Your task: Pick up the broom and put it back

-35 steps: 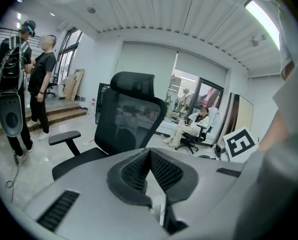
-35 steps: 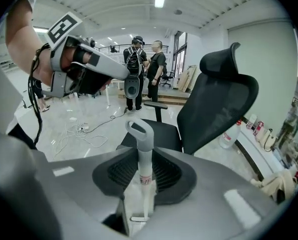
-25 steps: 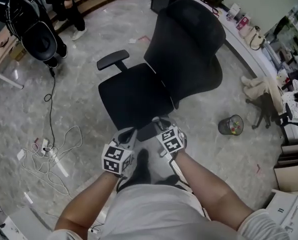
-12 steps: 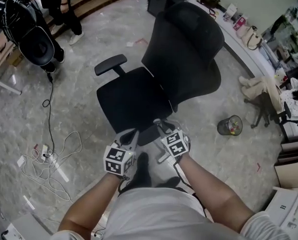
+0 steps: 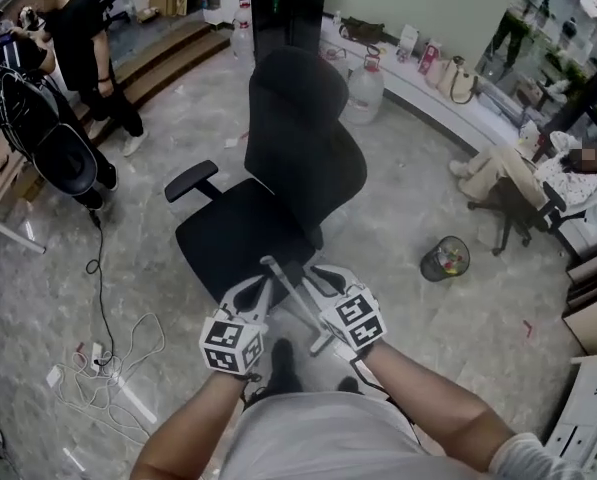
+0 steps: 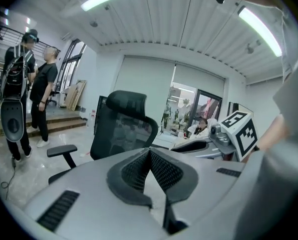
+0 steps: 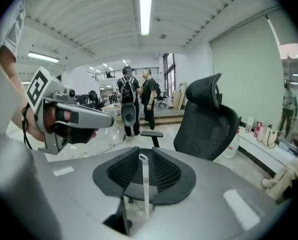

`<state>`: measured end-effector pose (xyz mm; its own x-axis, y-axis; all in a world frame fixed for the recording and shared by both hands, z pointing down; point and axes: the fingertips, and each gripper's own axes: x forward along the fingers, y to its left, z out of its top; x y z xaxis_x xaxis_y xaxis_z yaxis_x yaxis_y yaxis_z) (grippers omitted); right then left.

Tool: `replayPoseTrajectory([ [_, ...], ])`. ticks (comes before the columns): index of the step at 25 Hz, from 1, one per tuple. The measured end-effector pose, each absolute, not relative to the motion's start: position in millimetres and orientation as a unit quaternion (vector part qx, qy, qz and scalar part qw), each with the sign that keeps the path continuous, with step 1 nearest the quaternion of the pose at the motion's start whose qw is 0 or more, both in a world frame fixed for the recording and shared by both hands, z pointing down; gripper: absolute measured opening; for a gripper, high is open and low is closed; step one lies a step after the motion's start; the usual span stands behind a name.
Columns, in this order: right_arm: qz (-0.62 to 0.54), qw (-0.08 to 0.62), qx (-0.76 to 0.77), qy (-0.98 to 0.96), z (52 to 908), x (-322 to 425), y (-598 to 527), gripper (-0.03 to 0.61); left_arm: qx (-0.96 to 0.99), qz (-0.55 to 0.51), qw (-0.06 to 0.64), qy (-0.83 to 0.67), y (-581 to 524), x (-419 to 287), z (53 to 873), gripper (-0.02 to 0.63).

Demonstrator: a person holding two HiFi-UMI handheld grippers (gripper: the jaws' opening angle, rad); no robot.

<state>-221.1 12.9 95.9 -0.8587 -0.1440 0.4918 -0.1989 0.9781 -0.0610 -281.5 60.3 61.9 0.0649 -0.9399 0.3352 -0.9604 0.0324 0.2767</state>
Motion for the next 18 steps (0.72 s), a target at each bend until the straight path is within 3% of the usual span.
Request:
replayPoseTrajectory([
  [8,0.056,0.127,0.039,-0.99,-54,-101,54,0.005,0.673,0.01,0.164,-0.721,79,-164,-53,0.005],
  [18,0.051,0.086,0.025,-0.995,-102,-29,81,0.002,0.64,0.013,0.129,-0.757,107,-77,-103,0.005],
])
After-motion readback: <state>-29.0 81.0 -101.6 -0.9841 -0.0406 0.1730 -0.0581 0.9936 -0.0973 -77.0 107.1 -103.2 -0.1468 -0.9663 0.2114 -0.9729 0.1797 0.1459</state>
